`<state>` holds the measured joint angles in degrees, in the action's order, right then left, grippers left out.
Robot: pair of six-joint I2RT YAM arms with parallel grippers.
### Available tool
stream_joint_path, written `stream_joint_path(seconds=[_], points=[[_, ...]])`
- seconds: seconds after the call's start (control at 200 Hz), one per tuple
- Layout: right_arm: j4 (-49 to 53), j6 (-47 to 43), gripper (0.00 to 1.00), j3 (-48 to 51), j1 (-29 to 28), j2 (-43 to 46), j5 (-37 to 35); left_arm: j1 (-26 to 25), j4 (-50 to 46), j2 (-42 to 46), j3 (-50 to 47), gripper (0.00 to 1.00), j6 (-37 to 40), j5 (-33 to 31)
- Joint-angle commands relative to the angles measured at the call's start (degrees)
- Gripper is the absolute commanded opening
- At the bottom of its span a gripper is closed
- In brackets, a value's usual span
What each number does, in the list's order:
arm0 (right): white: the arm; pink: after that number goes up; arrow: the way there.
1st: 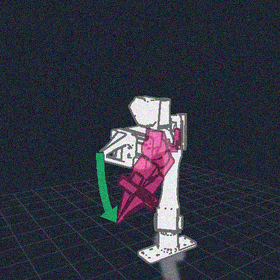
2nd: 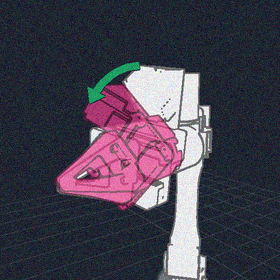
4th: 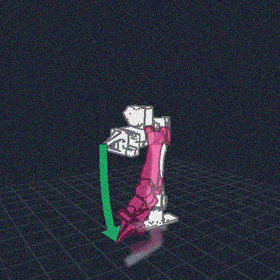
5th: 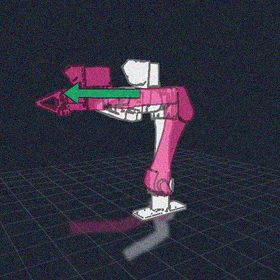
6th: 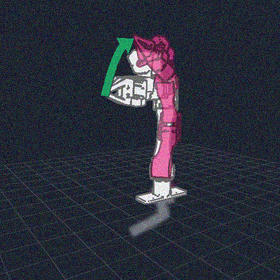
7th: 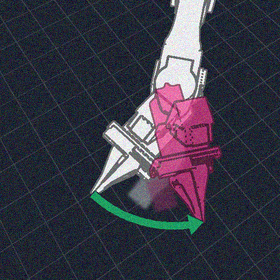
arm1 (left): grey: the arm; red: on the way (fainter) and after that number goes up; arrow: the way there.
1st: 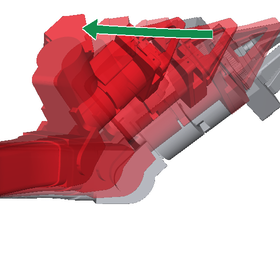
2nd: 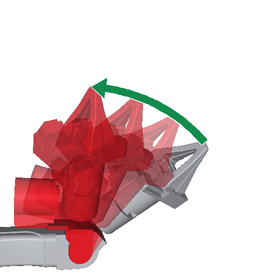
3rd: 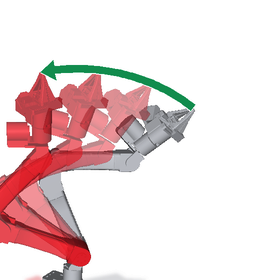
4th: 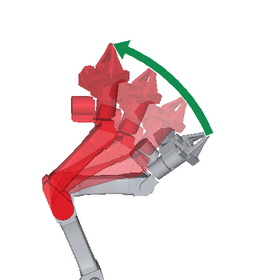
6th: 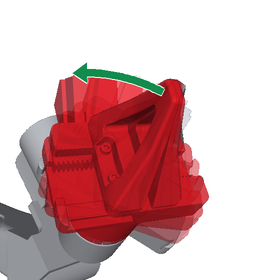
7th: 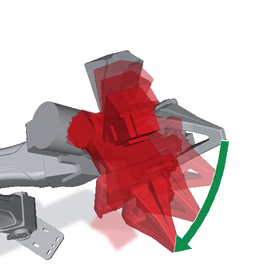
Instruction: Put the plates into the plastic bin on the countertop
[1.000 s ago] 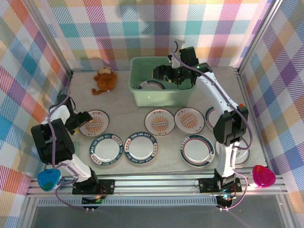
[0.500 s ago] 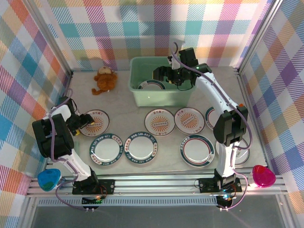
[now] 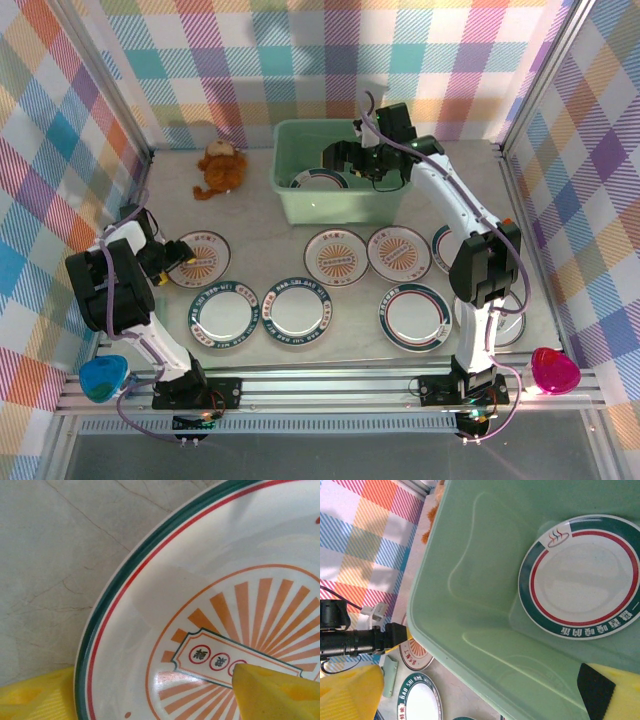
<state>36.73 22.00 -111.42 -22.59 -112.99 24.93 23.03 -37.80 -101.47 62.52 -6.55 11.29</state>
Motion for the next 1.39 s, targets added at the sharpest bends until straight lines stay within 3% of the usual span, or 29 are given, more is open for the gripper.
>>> stream_joint_path(seconds=[0.0,0.285,0.63,1.39], points=[[-1.91,0.59,1.0,1.05,-0.23,1.26,-0.14,-0.52,0.89,-2.49,-0.11,0.73,0.66,5.86],[-3.14,1.01,1.0,2.34,-0.19,1.72,-0.59,-0.43,-0.34,-2.78,-0.37,0.62,0.86,4.65],[-5.07,2.38,1.0,3.61,-0.24,1.92,-0.43,-0.53,-2.19,-1.85,-1.21,0.4,1.33,2.09],[-5.08,2.32,1.0,3.32,-0.2,2.58,0.08,-0.78,-2.38,7.66,-2.95,0.14,-1.04,4.91]])
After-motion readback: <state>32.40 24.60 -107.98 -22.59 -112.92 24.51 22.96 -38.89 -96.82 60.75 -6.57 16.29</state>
